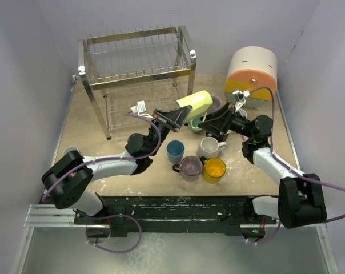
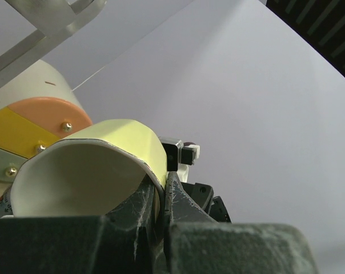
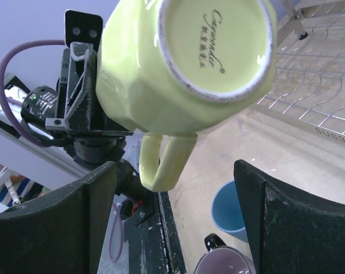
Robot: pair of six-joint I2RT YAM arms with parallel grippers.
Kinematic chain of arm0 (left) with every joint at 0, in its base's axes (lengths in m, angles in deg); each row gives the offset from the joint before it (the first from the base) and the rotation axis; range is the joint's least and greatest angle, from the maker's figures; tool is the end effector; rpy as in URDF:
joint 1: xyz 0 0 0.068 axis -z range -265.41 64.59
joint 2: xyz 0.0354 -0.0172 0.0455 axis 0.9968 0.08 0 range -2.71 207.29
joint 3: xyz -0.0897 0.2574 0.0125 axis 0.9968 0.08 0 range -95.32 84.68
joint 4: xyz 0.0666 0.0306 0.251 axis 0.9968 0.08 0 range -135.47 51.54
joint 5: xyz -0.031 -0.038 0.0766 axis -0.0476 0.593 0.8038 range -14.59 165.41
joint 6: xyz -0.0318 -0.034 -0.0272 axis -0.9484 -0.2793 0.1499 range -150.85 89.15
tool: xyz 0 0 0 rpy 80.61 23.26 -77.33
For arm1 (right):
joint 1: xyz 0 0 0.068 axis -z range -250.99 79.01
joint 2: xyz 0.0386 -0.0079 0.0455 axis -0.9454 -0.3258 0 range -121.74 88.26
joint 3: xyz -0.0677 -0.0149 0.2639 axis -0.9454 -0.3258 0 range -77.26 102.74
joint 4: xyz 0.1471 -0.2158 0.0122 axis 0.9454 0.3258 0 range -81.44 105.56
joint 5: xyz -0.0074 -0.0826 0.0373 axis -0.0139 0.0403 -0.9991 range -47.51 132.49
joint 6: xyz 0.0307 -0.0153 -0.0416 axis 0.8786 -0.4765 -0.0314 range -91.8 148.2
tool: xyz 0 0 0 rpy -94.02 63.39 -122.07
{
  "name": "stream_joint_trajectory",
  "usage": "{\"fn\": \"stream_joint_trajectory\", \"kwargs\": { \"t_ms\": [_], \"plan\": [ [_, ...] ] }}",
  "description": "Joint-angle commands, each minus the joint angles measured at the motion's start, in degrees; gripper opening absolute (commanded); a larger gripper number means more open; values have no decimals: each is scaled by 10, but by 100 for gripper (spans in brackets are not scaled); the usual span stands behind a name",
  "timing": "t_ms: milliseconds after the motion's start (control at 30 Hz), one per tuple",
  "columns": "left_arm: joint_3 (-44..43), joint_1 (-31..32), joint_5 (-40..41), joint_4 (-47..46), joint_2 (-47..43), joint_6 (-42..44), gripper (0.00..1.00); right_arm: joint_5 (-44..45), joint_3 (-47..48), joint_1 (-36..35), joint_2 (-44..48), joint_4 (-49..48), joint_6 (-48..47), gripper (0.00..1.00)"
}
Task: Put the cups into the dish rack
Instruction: Turn the cup upside down in the dish rack.
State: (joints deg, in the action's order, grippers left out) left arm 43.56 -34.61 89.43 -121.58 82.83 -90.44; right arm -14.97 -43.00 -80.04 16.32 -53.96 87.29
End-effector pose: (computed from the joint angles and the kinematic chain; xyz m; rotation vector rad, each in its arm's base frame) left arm 0.2019 -0.2338 0.3051 -0.3403 1.1247 -1.6088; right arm 0.2455 0.0694 0.3014 -0.4106 1.4702 1.5418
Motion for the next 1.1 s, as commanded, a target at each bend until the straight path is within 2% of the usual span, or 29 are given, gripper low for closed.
{"fn": "stream_joint_trajectory", "kwargs": {
  "t_ms": [0, 167, 300, 367, 500, 600, 633, 833, 933, 1067],
  "plan": [
    [-47, 9, 6, -120, 5, -17, 0, 17, -1, -7, 6, -57, 19, 83],
    [-57, 15, 4, -125, 21, -17, 0, 18, -2, -16, 2, -58, 22, 75],
    [-66, 18, -8, -124, 30, -17, 0, 14, -1, -27, -6, -58, 20, 61],
    [-69, 19, -12, -125, 34, -18, 0, 10, 1, -31, -12, -56, 20, 44],
    [-67, 20, -15, -125, 35, -19, 0, -1, 9, -32, -26, -53, 22, 0],
    [-61, 20, -16, -121, 30, -13, 0, -14, 15, -32, -32, -48, 14, 0],
    [-59, 20, -17, -114, 27, -9, 5, -18, 16, -32, -34, -47, 10, 0],
    [-38, 20, -10, -17, -15, 17, 52, -40, 37, -32, -29, 18, -57, 0],
    [-20, 20, -3, 49, -46, 33, 63, -48, 55, -31, -20, 81, -116, 0],
    [-1, 20, 0, 148, -94, 60, 69, -55, 73, -32, -11, 146, -174, 0]
  ]
}}
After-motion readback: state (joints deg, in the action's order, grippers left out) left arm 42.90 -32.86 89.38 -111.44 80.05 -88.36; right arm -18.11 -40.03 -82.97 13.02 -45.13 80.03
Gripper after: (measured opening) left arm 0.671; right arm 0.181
